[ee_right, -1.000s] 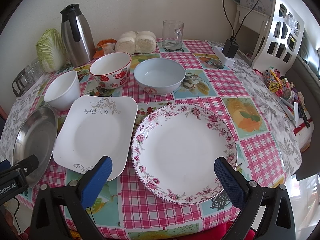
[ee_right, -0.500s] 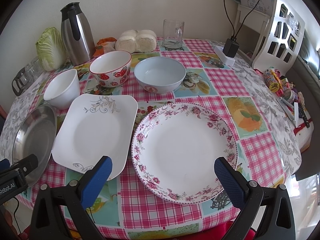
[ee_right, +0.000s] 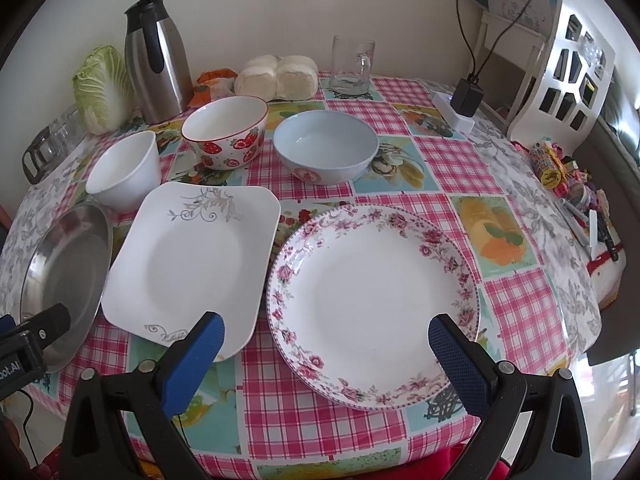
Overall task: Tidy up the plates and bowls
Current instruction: 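Move both grippers to the stainless steel plate rim and close on it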
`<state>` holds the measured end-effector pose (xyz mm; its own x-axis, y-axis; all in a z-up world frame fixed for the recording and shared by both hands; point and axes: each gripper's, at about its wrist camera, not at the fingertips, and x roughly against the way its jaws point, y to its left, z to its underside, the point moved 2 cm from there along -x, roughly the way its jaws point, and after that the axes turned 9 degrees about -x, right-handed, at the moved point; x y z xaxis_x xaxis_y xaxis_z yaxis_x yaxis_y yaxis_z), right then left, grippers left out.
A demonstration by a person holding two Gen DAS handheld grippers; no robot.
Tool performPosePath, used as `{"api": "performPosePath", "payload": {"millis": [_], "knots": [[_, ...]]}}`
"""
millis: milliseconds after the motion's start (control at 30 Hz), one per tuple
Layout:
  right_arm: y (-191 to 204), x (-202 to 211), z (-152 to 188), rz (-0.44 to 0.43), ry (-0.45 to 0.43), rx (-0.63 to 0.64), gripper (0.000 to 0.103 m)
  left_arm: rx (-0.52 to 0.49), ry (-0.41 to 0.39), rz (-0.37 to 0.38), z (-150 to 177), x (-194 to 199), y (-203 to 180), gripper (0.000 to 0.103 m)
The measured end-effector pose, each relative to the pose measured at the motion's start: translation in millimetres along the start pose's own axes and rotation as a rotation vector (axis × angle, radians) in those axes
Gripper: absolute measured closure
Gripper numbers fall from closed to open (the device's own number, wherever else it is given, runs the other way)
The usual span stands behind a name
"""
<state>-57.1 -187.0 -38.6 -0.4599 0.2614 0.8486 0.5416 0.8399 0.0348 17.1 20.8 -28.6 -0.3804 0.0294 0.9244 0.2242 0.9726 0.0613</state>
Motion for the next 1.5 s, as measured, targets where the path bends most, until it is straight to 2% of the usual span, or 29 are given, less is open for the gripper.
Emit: {"api": "performPosePath", "payload": {"millis": [167, 400, 600, 667, 800, 933, 1033, 1100, 1167, 1233, 1333, 1400, 1467, 1500], "knots": [[18.2, -2.2, -5.6, -0.098, 0.009, 0.008, 0.0, 0.153, -0.031, 0.018, -3.4, 0.5, 36.3, 0.0], [62.8, -7.2, -11.2, -0.196, -0.021, 0.053, 0.0, 0.35, -0.107, 0.021, -5.8, 0.3, 92.7, 0.0], [101.8, -11.3, -18.2, -0.307, -0.049, 0.099, 0.0, 0.418, -0.183, 0.01, -10.7, -3.6, 125.0, 0.0], [114.9, -14.5, -19.2, -0.328, -0.054, 0.125, 0.0, 0.434, -0.234, 0.004, -12.7, -2.6, 134.2, 0.0], [141.7, -27.6, -16.4, -0.403, -0.009, 0.154, 0.0, 0.457, -0.318, -0.032, -15.6, -2.8, 150.8, 0.0], [168.0, -37.4, -8.9, -0.508, 0.058, 0.208, 0.0, 0.471, -0.265, -0.041, -16.7, -16.8, 167.6, 0.0], [184.9, -39.9, -3.8, -0.495, 0.039, 0.257, 0.0, 0.541, -0.264, -0.031, -10.3, -23.4, 185.2, 0.0], [191.7, -44.2, -3.8, -0.499, 0.041, 0.258, 0.0, 0.57, -0.253, -0.059, -5.5, -28.4, 193.3, 0.0], [194.6, -52.5, -5.0, -0.508, 0.047, 0.24, 0.0, 0.561, -0.19, -0.105, -2.5, -39.7, 197.7, 0.0], [196.4, -59.2, -5.9, -0.51, 0.052, 0.235, 0.0, 0.574, -0.13, -0.076, 1.0, -56.1, 201.3, 0.0], [199.8, -58.7, -9.8, -0.518, 0.031, 0.249, 0.002, 0.577, -0.069, -0.08, 4.5, -71.9, 204.5, 0.0], [204.5, -57.7, -10.9, -0.532, 0.021, 0.264, 0.014, 0.574, -0.058, -0.049, 5.6, -79.0, 203.7, 0.0], [209.7, -60.0, -10.4, -0.532, 0.027, 0.282, 0.023, 0.555, -0.026, -0.043, 5.4, -87.2, 200.0, 0.005], [211.8, -62.4, -9.6, -0.535, 0.034, 0.291, 0.027, 0.543, -0.006, -0.045, 4.8, -91.6, 198.8, 0.013]]}}
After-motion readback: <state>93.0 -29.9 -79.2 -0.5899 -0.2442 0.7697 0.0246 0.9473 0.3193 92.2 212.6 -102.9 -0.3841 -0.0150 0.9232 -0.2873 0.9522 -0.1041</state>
